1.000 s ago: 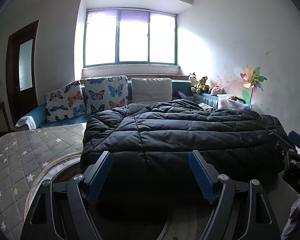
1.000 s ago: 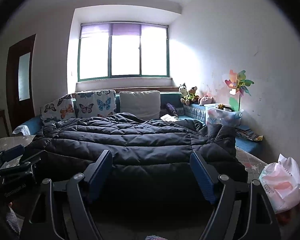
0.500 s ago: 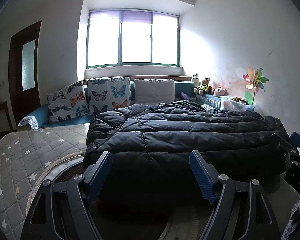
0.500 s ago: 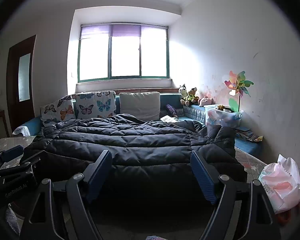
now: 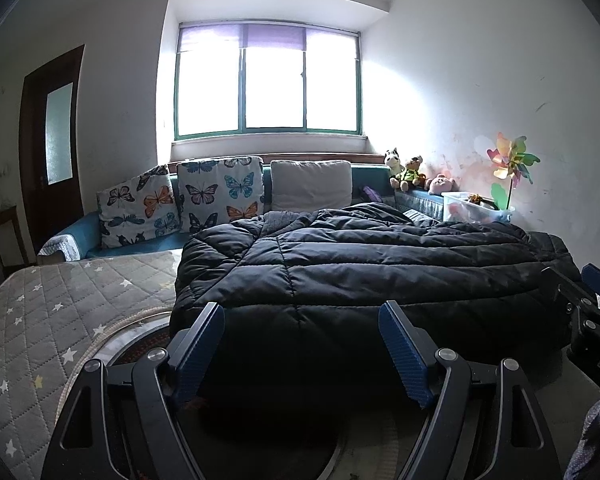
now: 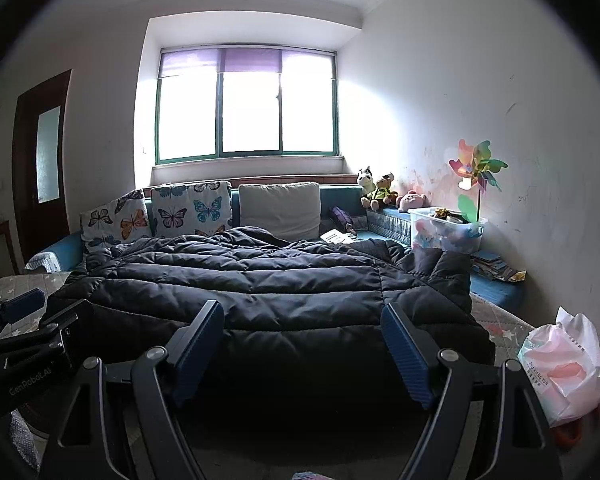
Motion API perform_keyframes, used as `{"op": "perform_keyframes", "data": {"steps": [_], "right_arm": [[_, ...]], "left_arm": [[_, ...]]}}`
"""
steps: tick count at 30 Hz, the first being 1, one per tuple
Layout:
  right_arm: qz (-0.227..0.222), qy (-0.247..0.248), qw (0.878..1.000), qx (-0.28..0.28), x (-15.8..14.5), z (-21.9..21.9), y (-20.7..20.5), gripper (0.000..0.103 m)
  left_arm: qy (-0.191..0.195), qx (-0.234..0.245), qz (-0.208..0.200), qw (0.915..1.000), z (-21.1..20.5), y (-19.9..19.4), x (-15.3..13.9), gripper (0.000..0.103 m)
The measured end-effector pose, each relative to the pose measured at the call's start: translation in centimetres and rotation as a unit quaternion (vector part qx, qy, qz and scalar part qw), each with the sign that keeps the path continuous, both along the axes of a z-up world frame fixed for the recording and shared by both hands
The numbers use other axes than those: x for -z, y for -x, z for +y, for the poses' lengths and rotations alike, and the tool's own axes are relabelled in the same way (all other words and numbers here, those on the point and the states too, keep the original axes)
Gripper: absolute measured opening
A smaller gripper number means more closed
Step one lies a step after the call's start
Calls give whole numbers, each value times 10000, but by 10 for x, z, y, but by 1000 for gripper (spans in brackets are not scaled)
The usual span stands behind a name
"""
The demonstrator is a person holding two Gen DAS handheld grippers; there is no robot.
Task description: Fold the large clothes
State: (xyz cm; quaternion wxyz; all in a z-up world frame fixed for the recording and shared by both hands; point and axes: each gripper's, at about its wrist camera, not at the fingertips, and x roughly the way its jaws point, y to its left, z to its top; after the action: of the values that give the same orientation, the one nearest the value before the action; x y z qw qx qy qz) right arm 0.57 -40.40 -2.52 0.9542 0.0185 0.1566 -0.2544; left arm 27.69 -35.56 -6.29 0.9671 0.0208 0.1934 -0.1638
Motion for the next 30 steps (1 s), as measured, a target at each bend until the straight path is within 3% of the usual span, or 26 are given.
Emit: {"op": "perform_keyframes", "data": {"steps": [30], "right_arm": [[8, -7, 10000, -1, 0, -1, -1, 88]], "left_arm": [[-4, 27, -38, 10000, -3, 4, 3, 87]]}}
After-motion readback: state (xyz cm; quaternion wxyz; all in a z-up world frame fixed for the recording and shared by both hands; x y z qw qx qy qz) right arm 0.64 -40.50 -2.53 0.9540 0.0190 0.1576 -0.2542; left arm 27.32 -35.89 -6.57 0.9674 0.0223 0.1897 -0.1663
